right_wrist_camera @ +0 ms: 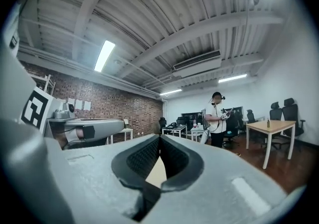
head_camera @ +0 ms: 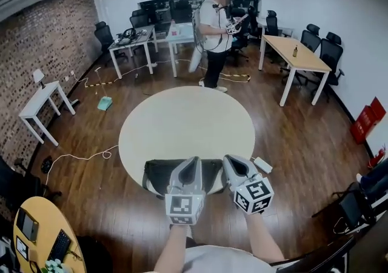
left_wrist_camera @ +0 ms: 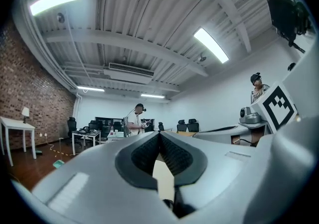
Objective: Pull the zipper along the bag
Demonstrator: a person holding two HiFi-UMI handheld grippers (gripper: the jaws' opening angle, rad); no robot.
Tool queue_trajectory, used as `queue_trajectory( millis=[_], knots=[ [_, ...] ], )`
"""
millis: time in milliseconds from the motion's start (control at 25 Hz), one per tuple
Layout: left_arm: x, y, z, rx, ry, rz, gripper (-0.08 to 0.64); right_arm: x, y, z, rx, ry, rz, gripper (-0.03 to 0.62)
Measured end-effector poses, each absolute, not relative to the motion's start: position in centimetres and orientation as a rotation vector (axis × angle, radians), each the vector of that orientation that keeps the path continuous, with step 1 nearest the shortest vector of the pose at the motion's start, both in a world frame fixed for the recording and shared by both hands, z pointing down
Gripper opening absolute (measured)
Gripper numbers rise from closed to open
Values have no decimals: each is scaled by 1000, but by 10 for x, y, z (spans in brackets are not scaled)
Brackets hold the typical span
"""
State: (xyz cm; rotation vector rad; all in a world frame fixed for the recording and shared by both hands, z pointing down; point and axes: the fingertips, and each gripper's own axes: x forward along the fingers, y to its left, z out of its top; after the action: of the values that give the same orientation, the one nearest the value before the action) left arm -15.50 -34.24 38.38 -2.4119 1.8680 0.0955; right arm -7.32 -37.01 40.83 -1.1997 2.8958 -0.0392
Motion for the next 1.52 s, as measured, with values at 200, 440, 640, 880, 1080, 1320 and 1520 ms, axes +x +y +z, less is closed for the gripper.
queue_trajectory(
  millis=[200, 440, 640, 880, 1080, 1320, 1520],
  knots=[
    [-220, -419, 348, -2412, 1777, 117, 15, -139, -433, 380, -1222, 2870, 56, -14],
    [-265, -481, 385, -2503, 1830, 87, 15, -166, -482, 417, -1286, 2924, -37, -14],
    [-252, -513, 403, -2572, 1816, 41, 15, -148, -529, 429, -1312, 2934, -94, -14],
    [-229, -546, 422, -2590, 1769, -54, 15, -108, -568, 452, -1313, 2978, -122, -14],
    [-197, -562, 460, -2715, 1728, -214, 15, -79, -581, 518, -1230, 3138, -438, -14],
    [-160, -560, 526, -2815, 1667, -494, 15, -63, -574, 640, -1065, 3363, -826, -14],
    [-134, -531, 587, -2944, 1670, -683, 15, -73, -559, 731, -718, 3632, -1008, -14]
  ],
)
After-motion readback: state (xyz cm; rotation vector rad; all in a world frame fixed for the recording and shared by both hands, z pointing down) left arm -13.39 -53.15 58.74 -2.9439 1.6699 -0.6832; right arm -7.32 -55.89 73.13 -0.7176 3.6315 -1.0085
